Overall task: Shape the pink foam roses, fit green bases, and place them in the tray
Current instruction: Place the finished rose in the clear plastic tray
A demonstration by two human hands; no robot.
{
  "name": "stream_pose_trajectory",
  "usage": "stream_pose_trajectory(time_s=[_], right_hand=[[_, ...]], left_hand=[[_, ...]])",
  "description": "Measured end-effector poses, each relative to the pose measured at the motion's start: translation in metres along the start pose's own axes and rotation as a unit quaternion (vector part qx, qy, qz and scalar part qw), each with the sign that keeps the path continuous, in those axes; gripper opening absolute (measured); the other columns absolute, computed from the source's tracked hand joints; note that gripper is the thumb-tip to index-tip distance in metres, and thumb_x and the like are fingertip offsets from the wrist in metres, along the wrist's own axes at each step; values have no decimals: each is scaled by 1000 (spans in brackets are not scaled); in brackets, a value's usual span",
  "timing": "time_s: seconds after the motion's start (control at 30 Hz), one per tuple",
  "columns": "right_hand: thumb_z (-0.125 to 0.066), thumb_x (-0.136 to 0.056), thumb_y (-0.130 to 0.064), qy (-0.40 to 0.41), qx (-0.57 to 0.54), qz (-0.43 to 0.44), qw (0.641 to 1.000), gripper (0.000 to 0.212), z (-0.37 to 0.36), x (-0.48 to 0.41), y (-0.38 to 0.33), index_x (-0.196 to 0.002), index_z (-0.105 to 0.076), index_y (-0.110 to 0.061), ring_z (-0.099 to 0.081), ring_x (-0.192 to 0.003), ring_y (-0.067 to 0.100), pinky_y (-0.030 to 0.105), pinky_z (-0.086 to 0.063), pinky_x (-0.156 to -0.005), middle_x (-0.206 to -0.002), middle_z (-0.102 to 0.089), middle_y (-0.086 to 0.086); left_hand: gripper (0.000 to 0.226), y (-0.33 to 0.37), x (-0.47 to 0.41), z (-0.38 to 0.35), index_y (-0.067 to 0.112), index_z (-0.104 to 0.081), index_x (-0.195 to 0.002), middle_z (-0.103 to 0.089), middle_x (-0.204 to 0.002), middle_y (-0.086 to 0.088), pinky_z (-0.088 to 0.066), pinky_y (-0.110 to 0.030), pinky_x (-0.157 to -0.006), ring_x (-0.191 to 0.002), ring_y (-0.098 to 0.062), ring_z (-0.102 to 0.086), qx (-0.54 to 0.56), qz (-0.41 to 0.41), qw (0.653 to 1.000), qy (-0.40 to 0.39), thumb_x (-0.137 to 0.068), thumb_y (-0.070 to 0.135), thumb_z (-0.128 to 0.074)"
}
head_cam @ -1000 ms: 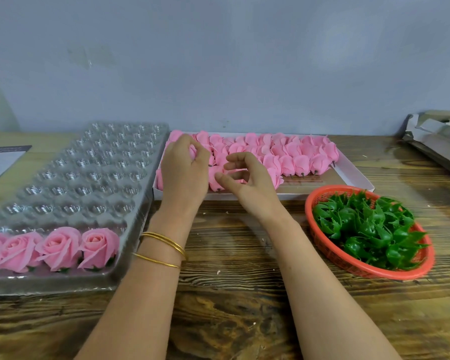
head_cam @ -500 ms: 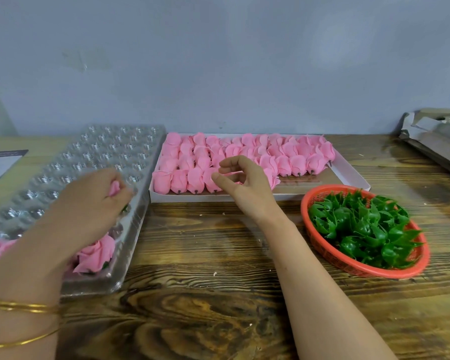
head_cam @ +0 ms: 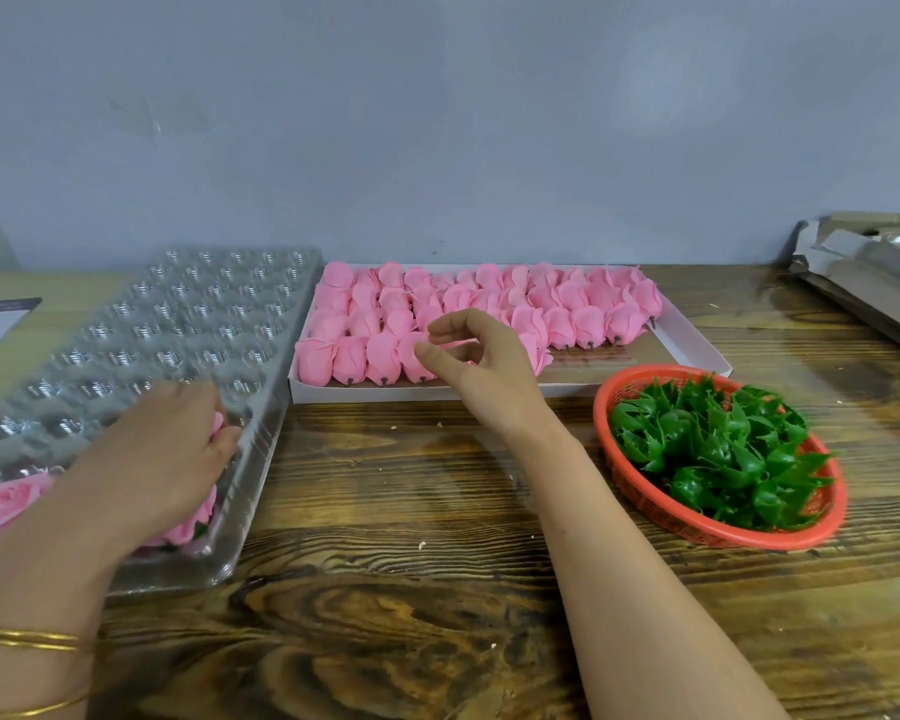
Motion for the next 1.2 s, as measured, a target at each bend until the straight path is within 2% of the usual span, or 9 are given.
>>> stream_pose_trajectory(time_s=[0.13, 0.2, 0.37, 0.5, 0.67, 0.8, 0.9, 1.13, 1.2], right_hand=[[-72, -87, -28, -2, 7, -2, 1000, 20, -1, -1, 2, -103, -64, -21, -63, -89, 16, 29, -53, -80, -99, -65, -6], [-72, -86, -29, -2, 11, -3, 1000, 18, -1, -1, 2, -100, -65, -20, -64, -88, 16, 27, -53, -78, -96, -67, -5], [-72, -86, -30, -1, 23, -6, 1000, 12, -1, -1, 2, -92, -67, -21, -66, -84, 17, 24, -50, -73, -90, -69, -3], [-71, -86, -29, -3, 24, -4, 1000, 9, -1, 0, 1, -88, -67, -22, -65, -80, 14, 24, -50, -73, -86, -70, -4], [-71, -86, -29, -3, 20, 0, 1000, 7, -1, 0, 0, -83, -67, -24, -65, -78, 12, 24, -49, -72, -81, -69, -6], [-72, -86, -27, -4, 19, 6, 1000, 8, 0, 0, -2, -81, -67, -24, -62, -70, 3, 21, -47, -69, -74, -67, -10], [-72, -86, -27, -3, 18, 10, 1000, 9, 1, 0, -2, -79, -66, -26, -60, -65, -2, 19, -46, -67, -70, -66, -13], [-72, -86, -27, -5, 22, 14, 1000, 11, 0, 0, -3, -77, -65, -27, -60, -68, 2, 20, -46, -68, -72, -66, -12], [-72, -86, -27, -5, 23, 15, 1000, 12, 0, 0, -3, -76, -65, -28, -58, -66, 0, 20, -46, -68, -71, -65, -13]], left_hand=[[19, -2, -2, -8, 16, -45, -90, -42, -95, -2, -39, -31, -77, -85, -17, -48, -44, -6, 999, -25, -99, 31, -48], [20, -4, -2, -12, 15, -46, -94, -35, -93, 1, -39, -31, -76, -81, -17, -46, -61, -2, 997, -38, -100, 34, -45], [25, -9, -4, -16, 23, -36, -81, -35, -94, 1, -36, -31, -82, -95, -16, -38, -95, 15, 994, -58, -102, 37, -40], [38, -14, -7, -24, 19, -54, -118, -38, -113, -6, -38, -38, -101, -117, -25, -40, -113, 20, 989, -89, -100, 48, -36], [40, -15, -4, -26, 24, -50, -92, -33, -136, -16, -35, -46, -110, -129, -32, -30, -141, 52, 983, -106, -94, 61, -34], [68, -18, -6, -29, 19, -46, -136, -17, -158, -19, -24, -50, -117, -145, -38, -18, -155, 50, 980, -114, -93, 67, -24], [76, -20, -6, -30, 15, -30, -149, -19, -159, -18, -26, -50, -117, -146, -37, -22, -138, 52, 982, -115, -93, 66, -21], [88, -21, -7, -35, 12, -29, -149, -30, -155, -15, -32, -45, -113, -142, -32, -33, -146, 50, 979, -130, -86, 70, -10], [102, -20, -7, -33, 14, -30, -149, -31, -154, -15, -33, -46, -112, -141, -32, -34, -145, 48, 980, -132, -73, 77, -2]])
Point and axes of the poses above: each hand's wrist, its own x-axis away from the middle knuckle, its own z-axis out of the back of the hand, y = z × x, the point moved 9 cm from there along -x, towards the middle knuckle
